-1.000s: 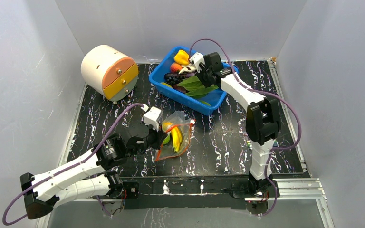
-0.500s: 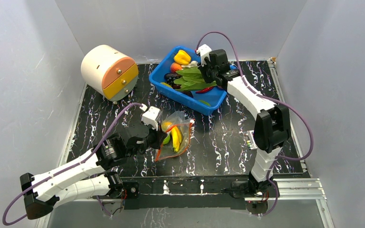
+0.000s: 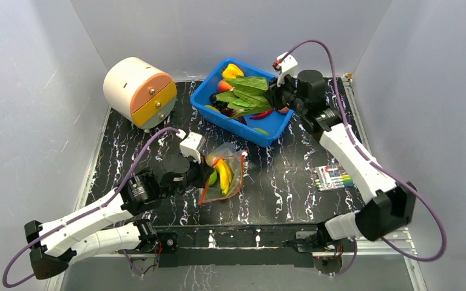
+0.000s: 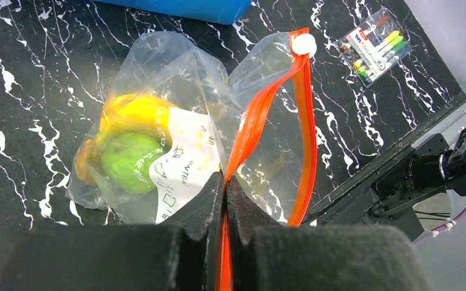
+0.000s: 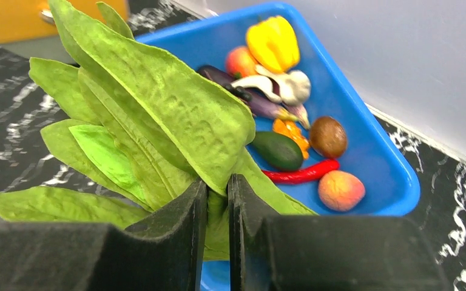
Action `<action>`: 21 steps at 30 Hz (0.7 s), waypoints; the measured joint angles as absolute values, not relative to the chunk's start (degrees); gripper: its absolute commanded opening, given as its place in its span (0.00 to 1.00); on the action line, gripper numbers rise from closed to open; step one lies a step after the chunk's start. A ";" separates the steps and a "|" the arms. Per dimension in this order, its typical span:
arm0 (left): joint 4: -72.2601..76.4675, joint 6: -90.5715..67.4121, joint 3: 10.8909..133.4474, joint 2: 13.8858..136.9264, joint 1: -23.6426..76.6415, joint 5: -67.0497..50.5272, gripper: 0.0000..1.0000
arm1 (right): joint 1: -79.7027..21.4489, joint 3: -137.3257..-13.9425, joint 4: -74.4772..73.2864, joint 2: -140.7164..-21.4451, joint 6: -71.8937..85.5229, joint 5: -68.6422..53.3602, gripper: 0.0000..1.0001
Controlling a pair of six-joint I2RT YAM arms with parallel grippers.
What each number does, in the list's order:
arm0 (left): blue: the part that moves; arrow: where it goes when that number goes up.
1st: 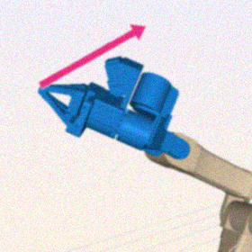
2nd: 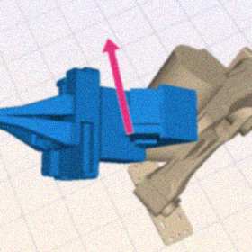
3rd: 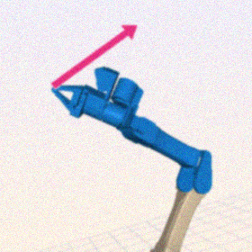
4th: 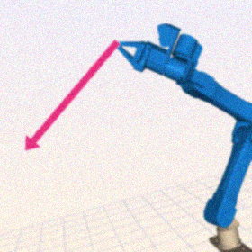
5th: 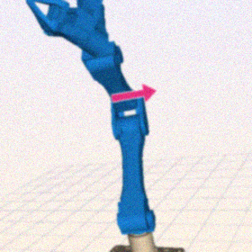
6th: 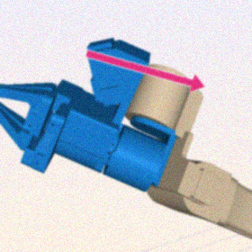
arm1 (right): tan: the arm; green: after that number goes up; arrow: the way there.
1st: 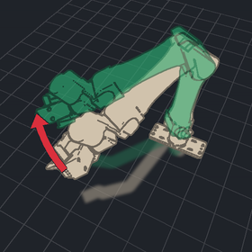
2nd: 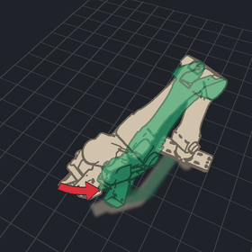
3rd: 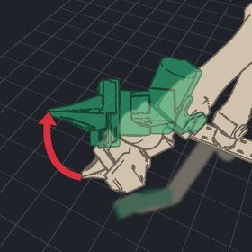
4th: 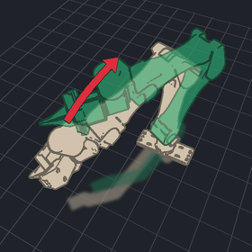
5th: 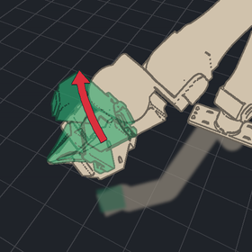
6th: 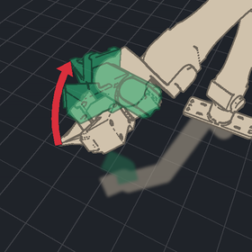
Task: Place the food in the zip-top bag and seal the zipper
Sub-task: Pick up the fake vegetable from the bin, then place the fake vegetable in the zipper food storage bag.
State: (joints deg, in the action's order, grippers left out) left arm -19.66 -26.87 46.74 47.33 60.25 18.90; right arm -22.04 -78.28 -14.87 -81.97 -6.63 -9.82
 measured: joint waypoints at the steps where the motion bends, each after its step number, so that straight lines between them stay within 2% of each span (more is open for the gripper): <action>1: -19.79 -27.07 46.96 47.42 60.23 18.90 0.00 | -22.04 -77.21 -14.39 -79.94 -6.17 -11.18 0.15; 10: -19.92 -28.16 48.03 47.46 60.20 18.81 0.00 | -22.04 -66.59 -10.55 -64.34 -0.08 -24.58 0.14; 21: -20.56 -28.45 48.45 47.46 60.20 17.69 0.00 | -22.06 -55.64 3.49 -53.65 16.86 -48.69 0.15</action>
State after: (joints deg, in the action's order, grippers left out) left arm -20.56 -28.45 48.45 47.46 60.20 17.69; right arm -22.06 -55.64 3.49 -53.65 16.86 -48.69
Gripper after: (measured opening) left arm 0.010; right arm 0.155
